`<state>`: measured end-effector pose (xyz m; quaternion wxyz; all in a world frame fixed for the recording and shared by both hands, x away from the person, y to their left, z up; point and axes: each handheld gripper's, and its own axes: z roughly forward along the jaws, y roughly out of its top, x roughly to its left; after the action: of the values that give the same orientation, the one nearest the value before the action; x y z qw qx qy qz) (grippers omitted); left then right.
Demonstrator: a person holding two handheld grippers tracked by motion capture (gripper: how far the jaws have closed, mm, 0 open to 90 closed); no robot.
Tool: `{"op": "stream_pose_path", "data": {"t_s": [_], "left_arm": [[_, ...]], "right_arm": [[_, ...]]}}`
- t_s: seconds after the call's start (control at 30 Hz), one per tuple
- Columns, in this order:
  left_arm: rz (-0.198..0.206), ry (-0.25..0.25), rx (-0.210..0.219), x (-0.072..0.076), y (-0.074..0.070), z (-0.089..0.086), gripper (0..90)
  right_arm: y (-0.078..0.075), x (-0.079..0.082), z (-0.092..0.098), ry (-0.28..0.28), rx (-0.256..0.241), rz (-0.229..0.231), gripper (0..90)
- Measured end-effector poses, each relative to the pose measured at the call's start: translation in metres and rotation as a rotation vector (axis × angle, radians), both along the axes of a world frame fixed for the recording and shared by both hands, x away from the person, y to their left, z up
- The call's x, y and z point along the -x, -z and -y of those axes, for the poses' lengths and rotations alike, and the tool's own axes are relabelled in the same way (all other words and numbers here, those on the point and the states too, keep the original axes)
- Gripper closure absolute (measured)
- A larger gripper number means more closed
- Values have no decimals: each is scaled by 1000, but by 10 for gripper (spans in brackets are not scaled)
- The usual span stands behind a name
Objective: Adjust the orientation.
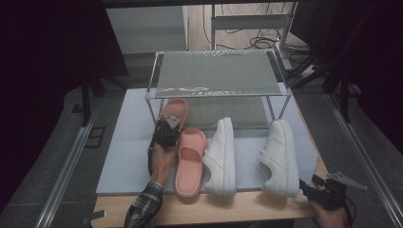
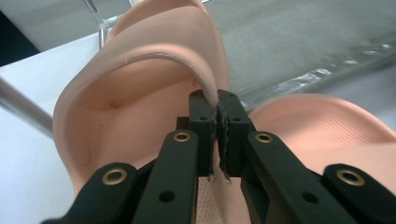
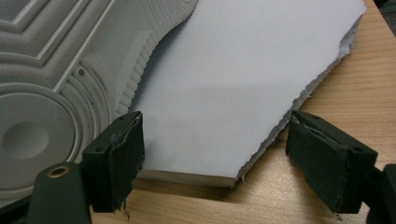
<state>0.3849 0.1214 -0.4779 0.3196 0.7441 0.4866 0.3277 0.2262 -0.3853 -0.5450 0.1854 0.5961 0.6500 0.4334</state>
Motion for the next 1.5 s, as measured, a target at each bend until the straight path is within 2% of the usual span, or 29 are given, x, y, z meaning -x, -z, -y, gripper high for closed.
{"op": "stream_pose_path", "data": {"t_s": [0.17, 0.23, 0.3, 0.4, 0.47, 0.5, 0.6, 0.67, 0.7, 0.77, 0.8, 0.83, 0.9, 0.93, 1.1, 1.2, 1.3, 1.5], "left_arm": [[-15, -13, -24, -13, 6, 5, 851], [-34, -12, -43, -18, 10, 7, 831], [-33, -8, -38, -17, 10, 7, 786], [-37, -3, -7, -10, 3, 1, 716], [-39, 0, 19, -4, -1, -5, 706], [-39, 0, 19, -4, -1, -5, 700], [-59, 25, 85, 8, -6, -21, 685], [-64, 29, 102, 12, -7, -25, 670], [-70, 38, 136, 20, -8, -34, 669], [-72, 39, 144, 24, -8, -39, 671], [-72, 44, 167, 34, -7, -48, 683], [-72, 44, 167, 34, -7, -48, 694], [-78, 48, 188, 43, -5, -57, 717], [-82, 54, 198, 53, -2, -66, 769], [-82, 68, 239, 76, 6, -83, 894], [-93, 79, 256, 87, 11, -90, 897], [-97, 88, 257, 96, 15, -92, 898], [-116, 95, 239, 93, 22, -88, 898]], "right_arm": [[0, 0, 0, -1, 1, 0, 195], [0, 0, 0, -1, 1, 0, 195], [0, 0, 0, -1, 0, 0, 195], [0, 0, 0, -1, 1, 0, 196], [0, 0, 0, -1, 1, 0, 196], [0, 0, 0, -1, 1, 0, 196], [0, 0, 0, -1, 1, 1, 195], [0, 0, 0, -1, 1, 0, 195], [0, 0, 0, 0, 0, 0, 195], [0, 0, 0, 0, 1, 0, 196], [0, 0, 0, 0, 0, 0, 196], [0, 0, 0, -1, 1, 0, 196], [0, 0, 0, -1, 1, 0, 196], [0, 0, 0, 0, 1, 0, 196], [0, 0, 0, 0, 0, 2, 196], [0, 0, 0, 1, -1, 0, 196], [0, 0, 0, 2, 0, 1, 196], [0, 0, -1, 2, 0, 1, 196]]}}
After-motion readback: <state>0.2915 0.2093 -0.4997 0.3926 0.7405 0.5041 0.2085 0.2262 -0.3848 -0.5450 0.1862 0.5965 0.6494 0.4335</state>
